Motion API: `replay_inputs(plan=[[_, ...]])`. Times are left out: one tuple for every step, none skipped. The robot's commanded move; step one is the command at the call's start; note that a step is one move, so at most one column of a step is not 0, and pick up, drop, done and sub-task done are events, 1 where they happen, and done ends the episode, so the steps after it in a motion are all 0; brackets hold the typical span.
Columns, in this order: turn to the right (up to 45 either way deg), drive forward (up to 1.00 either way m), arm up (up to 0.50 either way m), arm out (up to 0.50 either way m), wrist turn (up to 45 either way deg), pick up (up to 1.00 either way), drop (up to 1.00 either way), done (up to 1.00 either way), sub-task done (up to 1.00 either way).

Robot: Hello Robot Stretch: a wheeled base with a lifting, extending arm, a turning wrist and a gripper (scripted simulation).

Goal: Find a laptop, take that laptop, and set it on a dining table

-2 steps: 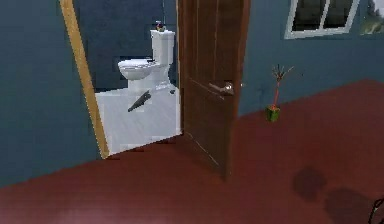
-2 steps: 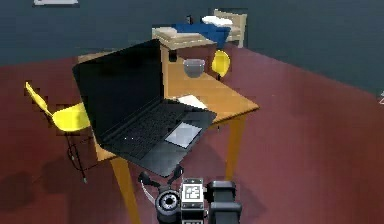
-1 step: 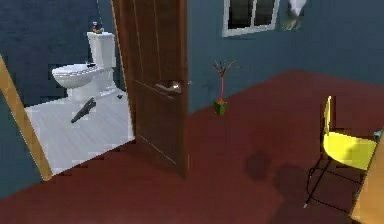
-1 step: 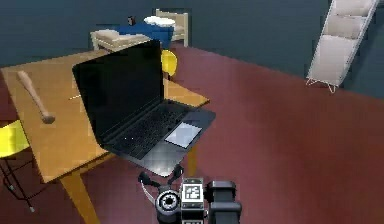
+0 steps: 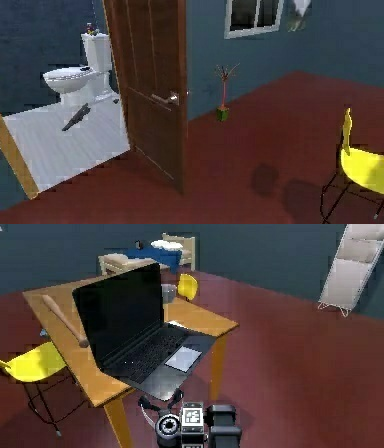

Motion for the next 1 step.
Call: replay_inputs(plan=[[9.0,0.0,0.0,0.0,0.0,0.0,0.0,0.0,0.0]])
